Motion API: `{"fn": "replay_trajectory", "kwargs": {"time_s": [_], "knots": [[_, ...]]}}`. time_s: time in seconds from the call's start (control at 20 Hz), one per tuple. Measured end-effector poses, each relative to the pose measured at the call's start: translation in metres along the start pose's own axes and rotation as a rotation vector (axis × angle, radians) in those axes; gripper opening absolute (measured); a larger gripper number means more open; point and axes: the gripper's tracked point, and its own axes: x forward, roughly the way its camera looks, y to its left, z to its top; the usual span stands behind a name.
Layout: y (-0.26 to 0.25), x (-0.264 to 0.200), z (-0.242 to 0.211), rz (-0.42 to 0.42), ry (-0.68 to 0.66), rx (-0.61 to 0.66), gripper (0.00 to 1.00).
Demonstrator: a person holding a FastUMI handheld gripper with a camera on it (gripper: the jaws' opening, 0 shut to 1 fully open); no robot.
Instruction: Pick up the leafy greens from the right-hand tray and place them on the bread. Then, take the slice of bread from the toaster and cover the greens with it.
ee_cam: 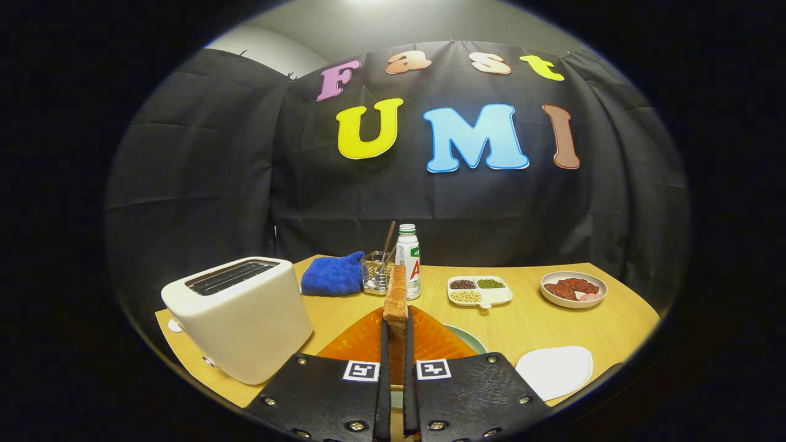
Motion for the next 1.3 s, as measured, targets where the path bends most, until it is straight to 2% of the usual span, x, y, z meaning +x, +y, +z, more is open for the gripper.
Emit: {"fn": "replay_trajectory", "kwargs": {"time_s": [0.15, 0.3, 0.75, 0.9, 0.95, 1.1, 1.15, 1.25, 1.3], "knots": [[0.016, 0.009, -0.009, 0.040, 0.016, 0.022, 0.08], [0.021, 0.018, -0.019, 0.043, 0.037, 0.063, 0.08], [-0.016, 0.031, -0.045, -0.028, 0.097, 0.099, 0.11], [-0.035, 0.031, -0.052, -0.061, 0.117, 0.085, 0.15], [-0.041, 0.033, -0.055, -0.074, 0.127, 0.088, 0.22], [-0.050, 0.034, -0.060, -0.081, 0.131, 0.121, 0.22], [-0.052, 0.034, -0.061, -0.081, 0.133, 0.126, 0.27], [-0.061, 0.033, -0.063, -0.107, 0.131, 0.116, 0.27], [-0.068, 0.032, -0.061, -0.128, 0.124, 0.100, 0.31]]}}
